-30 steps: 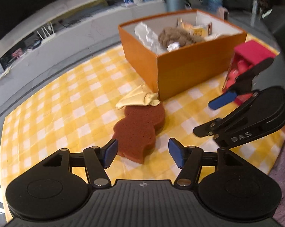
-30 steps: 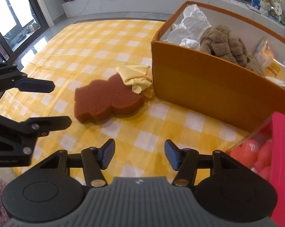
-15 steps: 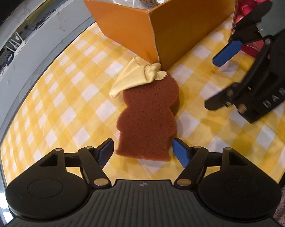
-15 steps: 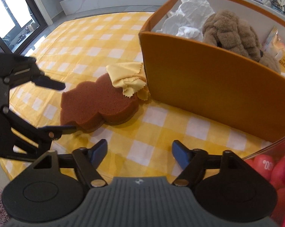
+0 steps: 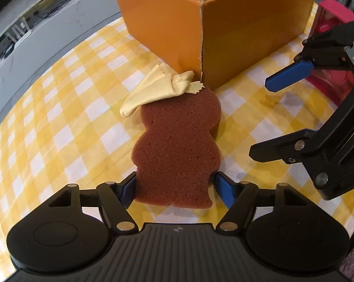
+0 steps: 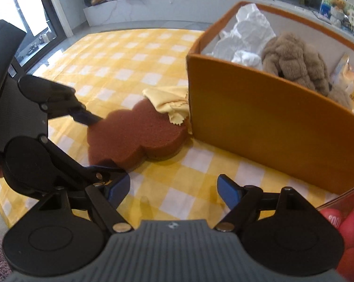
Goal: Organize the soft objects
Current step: 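Grasp the brown bear sponge with the left tool while the right tool grasps the yellow cloth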
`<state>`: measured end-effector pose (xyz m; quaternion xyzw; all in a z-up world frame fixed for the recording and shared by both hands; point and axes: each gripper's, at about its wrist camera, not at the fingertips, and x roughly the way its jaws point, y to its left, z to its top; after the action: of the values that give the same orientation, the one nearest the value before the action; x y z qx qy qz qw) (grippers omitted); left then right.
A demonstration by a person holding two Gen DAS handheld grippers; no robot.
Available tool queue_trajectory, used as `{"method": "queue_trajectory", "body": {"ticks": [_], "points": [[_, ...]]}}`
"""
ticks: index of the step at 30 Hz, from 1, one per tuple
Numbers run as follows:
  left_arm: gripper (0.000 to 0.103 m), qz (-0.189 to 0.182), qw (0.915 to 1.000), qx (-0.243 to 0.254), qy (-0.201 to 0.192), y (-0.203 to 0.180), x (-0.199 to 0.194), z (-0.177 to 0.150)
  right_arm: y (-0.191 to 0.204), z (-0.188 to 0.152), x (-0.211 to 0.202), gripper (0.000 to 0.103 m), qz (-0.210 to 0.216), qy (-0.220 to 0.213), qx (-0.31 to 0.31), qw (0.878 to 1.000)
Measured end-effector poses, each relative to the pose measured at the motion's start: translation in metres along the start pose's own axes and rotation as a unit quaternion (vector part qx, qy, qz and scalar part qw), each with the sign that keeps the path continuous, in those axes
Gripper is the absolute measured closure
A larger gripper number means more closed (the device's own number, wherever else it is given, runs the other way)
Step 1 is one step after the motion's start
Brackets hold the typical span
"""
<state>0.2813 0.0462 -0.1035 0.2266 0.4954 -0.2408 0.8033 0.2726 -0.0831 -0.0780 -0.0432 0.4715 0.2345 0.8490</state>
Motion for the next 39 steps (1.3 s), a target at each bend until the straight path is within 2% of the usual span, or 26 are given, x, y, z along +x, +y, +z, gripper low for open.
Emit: {"method": "queue_trajectory", "body": {"ticks": [1, 4, 8, 10, 13, 16, 20, 23, 26, 30, 32, 33, 35, 38, 39], "points": [[0.033, 0.003, 1.0000, -0.006, -0.001, 0.000, -0.002, -0.001, 0.000, 0.000, -0.001, 0.023, 0.003, -0.003, -0.001, 1.000], [0.035, 0.008, 0.9998, -0.017, 0.006, -0.004, -0.013, -0.007, -0.001, 0.002, -0.003, 0.023, 0.013, -0.003, 0.001, 1.000], [0.035, -0.034, 0.9990, -0.023, 0.016, -0.009, -0.036, -0.024, 0.003, 0.001, -0.008, 0.023, 0.010, -0.005, -0.009, 1.000], [0.035, -0.049, 0.9975, -0.034, 0.037, -0.011, -0.045, -0.034, 0.007, 0.001, -0.010, 0.023, 0.012, -0.008, -0.015, 1.000], [0.035, -0.081, 0.9925, -0.062, 0.067, -0.012, -0.053, -0.052, 0.014, 0.001, -0.014, 0.023, 0.017, -0.013, -0.021, 1.000], [0.035, -0.113, 0.9867, -0.089, 0.077, -0.011, -0.058, -0.065, 0.025, 0.003, -0.010, 0.023, 0.030, -0.002, -0.022, 0.999], [0.035, -0.115, 0.9861, -0.094, 0.073, -0.016, -0.063, -0.071, 0.044, 0.009, 0.006, 0.024, 0.051, 0.021, -0.020, 0.998], [0.035, -0.114, 0.9862, -0.092, 0.078, -0.021, -0.064, -0.073, 0.055, 0.015, 0.021, 0.032, 0.066, 0.037, -0.005, 0.997], [0.035, -0.112, 0.9863, -0.091, 0.080, -0.023, -0.064, -0.073, 0.064, 0.018, 0.034, 0.033, 0.063, 0.047, 0.001, 0.997], [0.035, -0.113, 0.9855, -0.094, 0.084, -0.021, -0.057, -0.071, 0.069, 0.017, 0.046, 0.048, 0.061, 0.058, -0.001, 0.996], [0.035, -0.110, 0.9861, -0.091, 0.085, -0.024, -0.057, -0.072, 0.071, 0.017, 0.045, 0.061, 0.064, 0.058, -0.004, 0.996], [0.035, -0.110, 0.9862, -0.091, 0.085, -0.024, -0.057, -0.072, 0.072, 0.017, 0.044, 0.072, 0.067, 0.058, -0.008, 0.996], [0.035, -0.110, 0.9859, -0.093, 0.085, -0.025, -0.057, -0.073, 0.074, 0.018, 0.040, 0.081, 0.075, 0.057, -0.015, 0.995], [0.035, -0.108, 0.9860, -0.095, 0.085, -0.028, -0.057, -0.073, 0.076, 0.019, 0.036, 0.100, 0.065, 0.045, -0.035, 0.996], [0.035, -0.105, 0.9861, -0.096, 0.085, -0.028, -0.058, -0.073, 0.076, 0.020, 0.033, 0.100, 0.063, 0.040, -0.039, 0.996]]}}
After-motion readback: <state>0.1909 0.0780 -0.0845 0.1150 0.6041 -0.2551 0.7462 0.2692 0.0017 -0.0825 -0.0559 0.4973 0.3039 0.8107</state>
